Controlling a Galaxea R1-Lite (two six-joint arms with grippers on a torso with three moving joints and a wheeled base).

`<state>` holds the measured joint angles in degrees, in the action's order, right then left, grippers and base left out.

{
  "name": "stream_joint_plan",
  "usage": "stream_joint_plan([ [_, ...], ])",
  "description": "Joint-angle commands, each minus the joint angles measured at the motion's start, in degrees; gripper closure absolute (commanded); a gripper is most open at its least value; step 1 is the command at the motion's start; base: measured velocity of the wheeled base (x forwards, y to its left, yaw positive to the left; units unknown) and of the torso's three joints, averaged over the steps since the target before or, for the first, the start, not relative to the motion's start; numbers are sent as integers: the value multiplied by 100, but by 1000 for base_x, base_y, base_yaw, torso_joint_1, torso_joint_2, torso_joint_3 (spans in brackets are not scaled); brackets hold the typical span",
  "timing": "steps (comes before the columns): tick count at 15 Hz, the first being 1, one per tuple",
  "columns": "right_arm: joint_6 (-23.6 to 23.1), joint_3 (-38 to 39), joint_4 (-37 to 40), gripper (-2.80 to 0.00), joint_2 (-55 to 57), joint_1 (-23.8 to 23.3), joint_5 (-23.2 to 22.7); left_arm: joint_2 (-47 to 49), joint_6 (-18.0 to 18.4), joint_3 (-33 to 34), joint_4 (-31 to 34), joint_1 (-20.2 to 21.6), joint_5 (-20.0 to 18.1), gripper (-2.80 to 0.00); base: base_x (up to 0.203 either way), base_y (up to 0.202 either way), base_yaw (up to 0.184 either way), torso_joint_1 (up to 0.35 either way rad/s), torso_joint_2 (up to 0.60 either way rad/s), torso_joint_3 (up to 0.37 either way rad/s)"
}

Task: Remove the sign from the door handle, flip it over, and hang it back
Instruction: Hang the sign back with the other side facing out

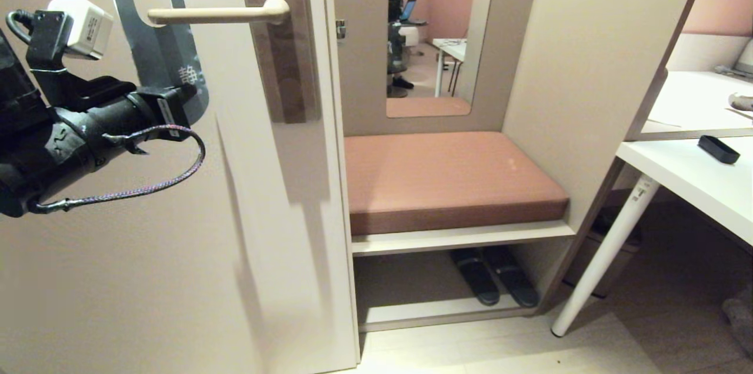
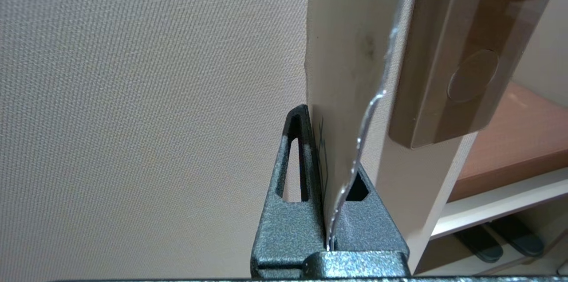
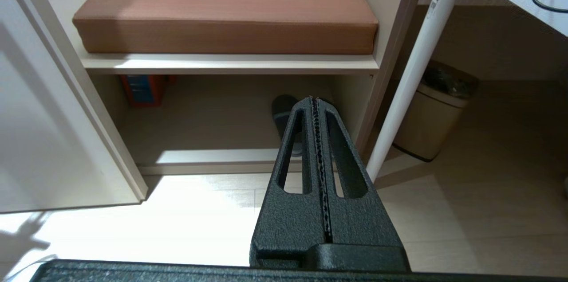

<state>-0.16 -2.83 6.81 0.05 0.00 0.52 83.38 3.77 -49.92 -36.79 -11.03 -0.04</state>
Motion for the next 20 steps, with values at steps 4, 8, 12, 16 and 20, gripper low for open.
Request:
stream_joint_plan([
  [4, -2, 2, 5, 0, 4, 0, 0, -108, 1, 17, -21, -357, 196, 0, 0, 0, 0, 0, 0, 0],
  [8, -2, 2, 5, 0, 4, 0, 0, -225, 1, 95, -4, -381, 249, 0, 0, 0, 0, 0, 0, 0],
  [12, -2, 2, 5, 0, 4, 0, 0, -373, 29, 109, 132, -523, 265, 0, 0, 0, 0, 0, 0, 0],
  [16, -2, 2, 5, 0, 4, 0, 0, -384, 77, 290, 134, -629, 321, 0, 0, 0, 0, 0, 0, 0],
  [20, -2, 2, 5, 0, 4, 0, -8, -242, 72, 272, 128, -664, 312, 0, 0, 0, 0, 0, 0, 0],
])
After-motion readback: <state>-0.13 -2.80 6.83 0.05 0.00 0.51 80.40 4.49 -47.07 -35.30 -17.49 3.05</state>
